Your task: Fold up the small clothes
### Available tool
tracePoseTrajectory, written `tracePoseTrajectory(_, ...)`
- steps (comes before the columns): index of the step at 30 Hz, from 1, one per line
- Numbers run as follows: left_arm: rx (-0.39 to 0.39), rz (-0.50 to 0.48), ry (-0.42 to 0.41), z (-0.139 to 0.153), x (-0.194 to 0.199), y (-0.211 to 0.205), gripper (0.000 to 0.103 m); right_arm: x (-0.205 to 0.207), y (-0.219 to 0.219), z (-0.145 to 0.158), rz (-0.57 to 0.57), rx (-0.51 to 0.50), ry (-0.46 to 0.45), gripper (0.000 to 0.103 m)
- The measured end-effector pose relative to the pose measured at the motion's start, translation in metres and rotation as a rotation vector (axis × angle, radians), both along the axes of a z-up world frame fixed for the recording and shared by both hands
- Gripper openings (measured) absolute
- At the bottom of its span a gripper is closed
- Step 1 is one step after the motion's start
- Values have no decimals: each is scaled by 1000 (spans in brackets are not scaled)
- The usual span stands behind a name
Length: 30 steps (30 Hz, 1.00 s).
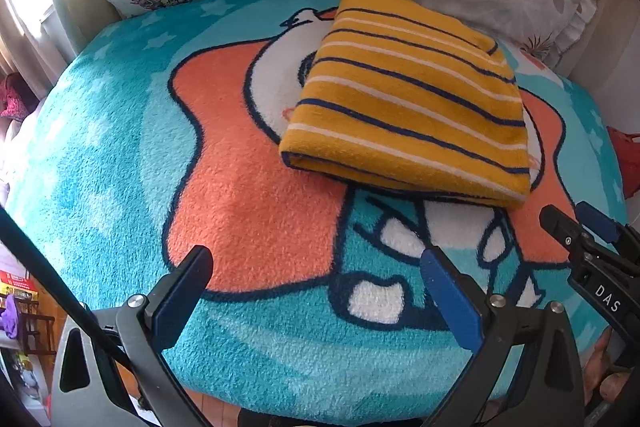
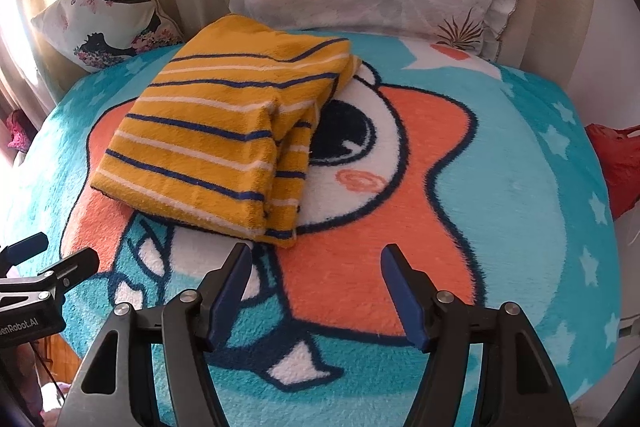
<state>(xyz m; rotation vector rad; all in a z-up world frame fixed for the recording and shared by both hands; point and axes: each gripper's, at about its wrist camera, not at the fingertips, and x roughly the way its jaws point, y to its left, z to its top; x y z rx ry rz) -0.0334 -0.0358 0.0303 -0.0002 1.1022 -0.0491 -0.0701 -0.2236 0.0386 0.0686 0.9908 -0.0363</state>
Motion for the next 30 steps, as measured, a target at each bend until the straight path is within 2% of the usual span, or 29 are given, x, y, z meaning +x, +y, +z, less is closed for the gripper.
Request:
tracePoseTrajectory(13,-5,-18,22,-6,1,-11,103,1,-6,-3,4,-10,3,72)
tracePoseTrajectory(30,-16,20,41,-11,10,-2,103,12,11,3,57,-44,-29,73)
